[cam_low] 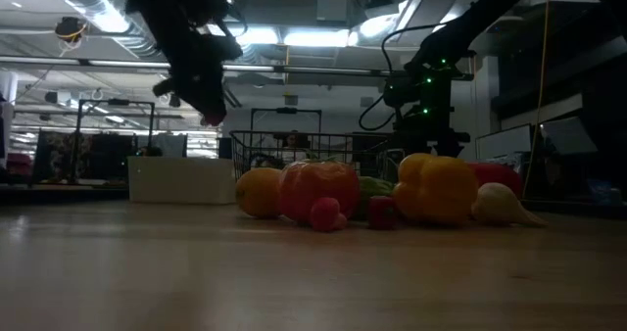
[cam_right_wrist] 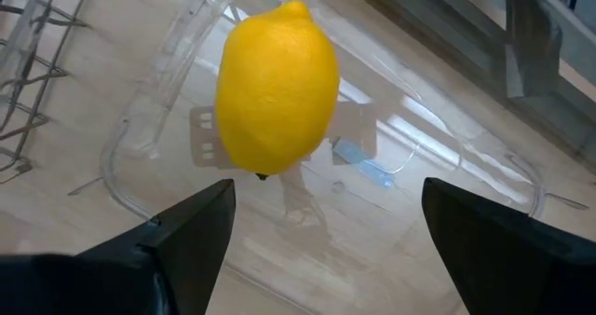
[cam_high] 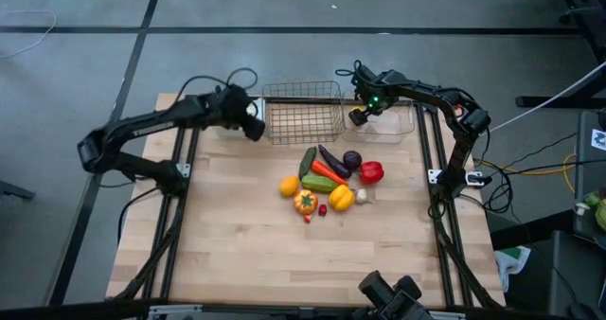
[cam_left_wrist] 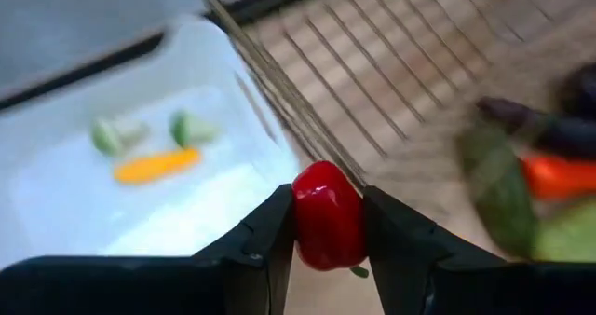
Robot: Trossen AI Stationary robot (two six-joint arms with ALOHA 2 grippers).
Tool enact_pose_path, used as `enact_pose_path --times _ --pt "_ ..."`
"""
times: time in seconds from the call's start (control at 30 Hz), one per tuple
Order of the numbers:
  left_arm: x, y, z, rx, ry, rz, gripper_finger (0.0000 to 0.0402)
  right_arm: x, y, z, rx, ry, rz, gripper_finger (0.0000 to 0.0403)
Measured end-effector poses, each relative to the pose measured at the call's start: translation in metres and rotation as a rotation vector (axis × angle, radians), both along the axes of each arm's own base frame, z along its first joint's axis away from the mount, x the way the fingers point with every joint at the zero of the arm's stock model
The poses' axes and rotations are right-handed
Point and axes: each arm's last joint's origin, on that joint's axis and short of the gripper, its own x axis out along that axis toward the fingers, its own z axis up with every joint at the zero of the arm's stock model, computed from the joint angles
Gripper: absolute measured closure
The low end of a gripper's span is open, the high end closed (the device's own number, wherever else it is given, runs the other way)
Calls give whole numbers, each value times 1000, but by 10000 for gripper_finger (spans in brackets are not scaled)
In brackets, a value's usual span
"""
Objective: Sort produce into baskets
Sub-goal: Put the left small red bell pepper into the white bin, then put the garlic into the wire basket
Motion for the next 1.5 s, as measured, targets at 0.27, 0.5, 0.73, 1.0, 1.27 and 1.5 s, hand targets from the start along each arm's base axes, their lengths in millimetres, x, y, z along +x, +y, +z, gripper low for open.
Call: enact_pose_path --times 0.27,0.5,0.73,1.0,1.27,1.5 --pt "-11 47 -23 21 112 50 288 0 0 0 0 0 -1 61" --pt "-12 80 -51 4 153 105 288 -3 2 0 19 32 56 61" --pt "-10 101 -74 13 189 90 288 -14 14 23 23 41 76 61" --pt "-7 106 -93 -29 229 68 276 -28 39 79 -119 -89 98 61" --pt "-6 107 -92 -12 224 70 197 -29 98 133 -255 -255 248 61" --pt "-6 107 -93 -11 225 72 170 -18 147 147 -264 -322 431 61"
